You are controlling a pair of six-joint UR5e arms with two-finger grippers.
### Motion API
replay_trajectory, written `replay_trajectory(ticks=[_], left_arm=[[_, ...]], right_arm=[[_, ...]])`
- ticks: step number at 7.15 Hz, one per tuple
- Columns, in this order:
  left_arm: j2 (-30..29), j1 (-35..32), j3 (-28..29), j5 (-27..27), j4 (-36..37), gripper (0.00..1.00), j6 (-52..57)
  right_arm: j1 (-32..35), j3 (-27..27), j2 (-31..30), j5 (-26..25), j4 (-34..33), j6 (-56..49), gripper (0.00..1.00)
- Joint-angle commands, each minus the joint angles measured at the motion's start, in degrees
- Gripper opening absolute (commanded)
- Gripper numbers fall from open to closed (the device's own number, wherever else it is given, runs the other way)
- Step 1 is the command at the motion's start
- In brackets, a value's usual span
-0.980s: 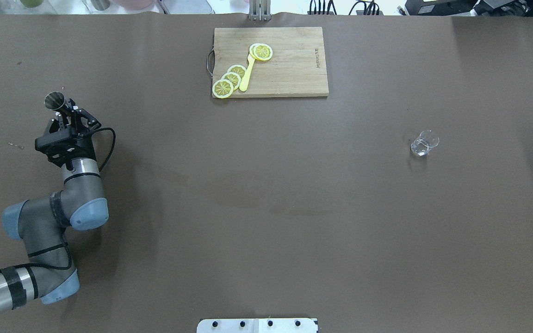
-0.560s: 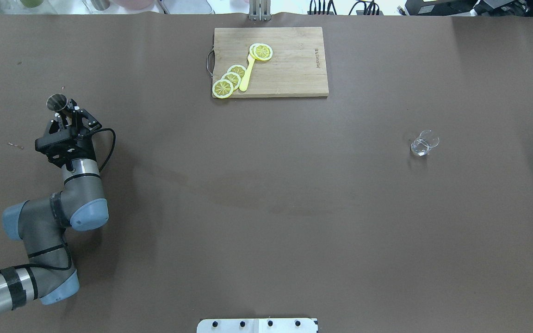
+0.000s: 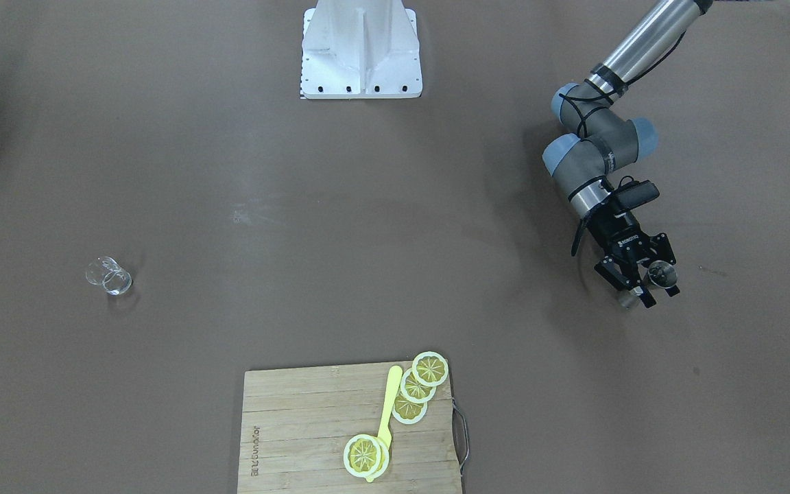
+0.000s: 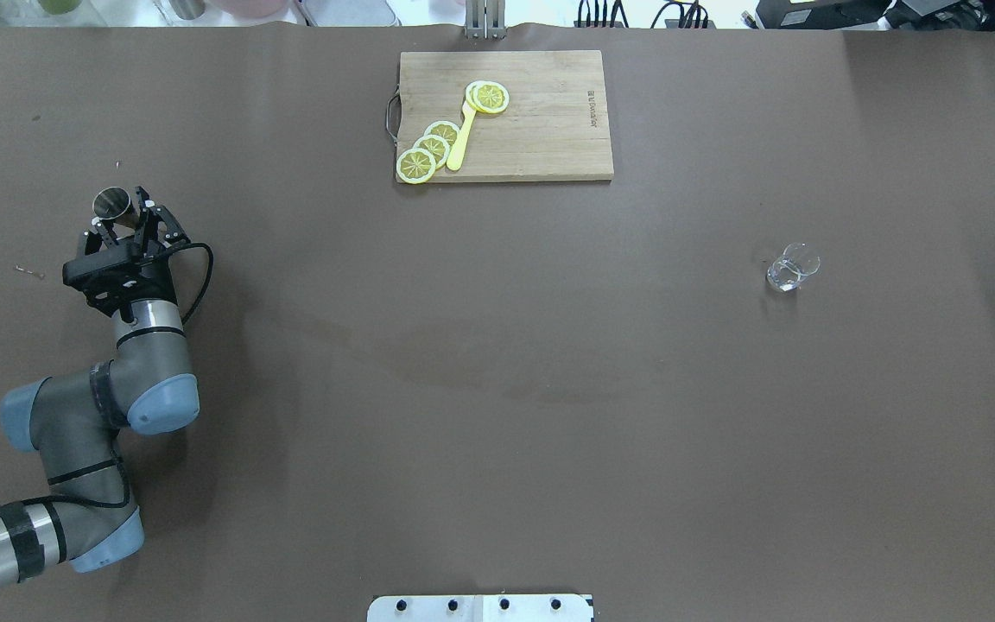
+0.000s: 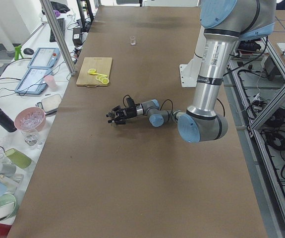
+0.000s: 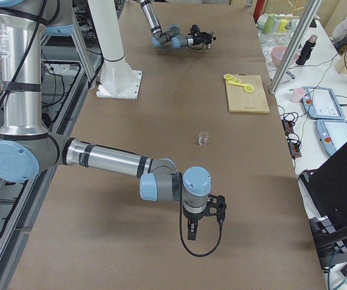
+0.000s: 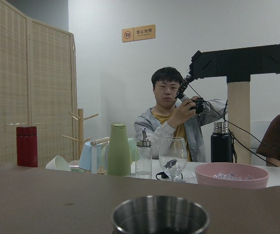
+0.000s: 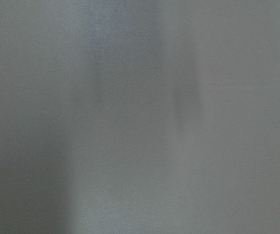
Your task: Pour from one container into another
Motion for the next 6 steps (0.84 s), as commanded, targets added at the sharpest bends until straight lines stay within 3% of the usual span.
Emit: replay_trajectory(ticks=[1, 6], left_arm=[[0.2, 0.2, -0.3, 0.4, 0.0, 1.0, 0.0], [6.0, 1.9, -7.7, 0.3, 1.5, 1.0, 0.1]], right_arm=[[0.0, -0.2, 0.0, 0.0, 0.0, 0.0, 1.0], [0.0, -0.2, 0.0, 0.0, 0.1, 0.0, 1.0]])
